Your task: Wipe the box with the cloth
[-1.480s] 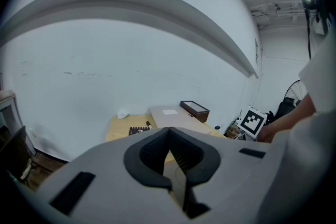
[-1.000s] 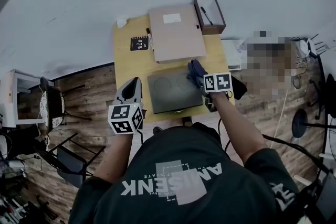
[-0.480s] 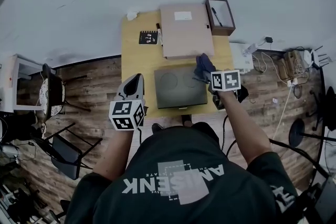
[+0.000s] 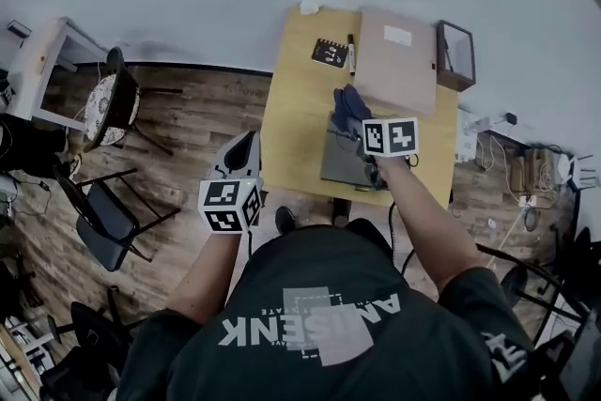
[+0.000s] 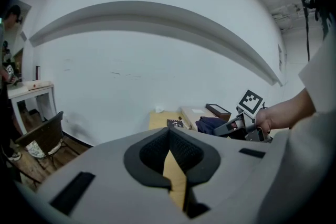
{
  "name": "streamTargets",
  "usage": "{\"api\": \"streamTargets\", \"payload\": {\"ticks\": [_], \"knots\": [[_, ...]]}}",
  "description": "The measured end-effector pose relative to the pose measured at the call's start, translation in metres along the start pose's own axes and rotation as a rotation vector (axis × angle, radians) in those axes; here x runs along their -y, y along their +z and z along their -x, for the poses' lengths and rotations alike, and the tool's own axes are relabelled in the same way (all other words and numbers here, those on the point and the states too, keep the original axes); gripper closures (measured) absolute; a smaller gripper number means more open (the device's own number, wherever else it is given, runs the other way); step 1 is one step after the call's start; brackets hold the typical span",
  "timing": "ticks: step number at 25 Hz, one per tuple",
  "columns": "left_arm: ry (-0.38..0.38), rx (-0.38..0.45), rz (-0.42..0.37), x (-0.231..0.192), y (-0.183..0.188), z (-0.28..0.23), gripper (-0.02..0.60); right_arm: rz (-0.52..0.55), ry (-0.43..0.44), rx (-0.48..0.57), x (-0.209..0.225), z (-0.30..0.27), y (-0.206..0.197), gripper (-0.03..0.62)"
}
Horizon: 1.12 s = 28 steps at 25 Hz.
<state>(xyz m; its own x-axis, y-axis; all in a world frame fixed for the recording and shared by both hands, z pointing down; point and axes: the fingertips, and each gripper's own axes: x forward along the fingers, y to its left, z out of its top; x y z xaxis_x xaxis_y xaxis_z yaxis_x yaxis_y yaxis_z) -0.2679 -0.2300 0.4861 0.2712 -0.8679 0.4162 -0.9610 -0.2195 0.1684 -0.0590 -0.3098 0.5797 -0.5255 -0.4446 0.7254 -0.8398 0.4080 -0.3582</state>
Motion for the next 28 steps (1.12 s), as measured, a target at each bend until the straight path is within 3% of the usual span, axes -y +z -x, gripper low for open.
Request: {"api": "streamTargets", "payload": {"ticks": [5, 10, 20, 28], "knots": [[0.068, 0.002, 0.035, -0.046, -0.015, 0.037, 0.580, 0.000, -0.016, 0.006, -0.048, -0.040, 0.004, 0.519], [0.105, -0.019, 0.047, -0.082, -0.031, 0.068, 0.580, -0.130, -0.085, 0.072, -0.081, -0.080, 0.007, 0.518], [0.145, -0.087, 0.033, -0.132, -0.050, 0.110, 0.580, -0.481, -0.399, 0.233, -0.060, -0.116, 0.004, 0.518], [0.148, -0.100, 0.020, -0.137, -0.057, 0.117, 0.580, -0.640, -0.477, 0.233, -0.042, -0.121, -0.021, 0.518]]}}
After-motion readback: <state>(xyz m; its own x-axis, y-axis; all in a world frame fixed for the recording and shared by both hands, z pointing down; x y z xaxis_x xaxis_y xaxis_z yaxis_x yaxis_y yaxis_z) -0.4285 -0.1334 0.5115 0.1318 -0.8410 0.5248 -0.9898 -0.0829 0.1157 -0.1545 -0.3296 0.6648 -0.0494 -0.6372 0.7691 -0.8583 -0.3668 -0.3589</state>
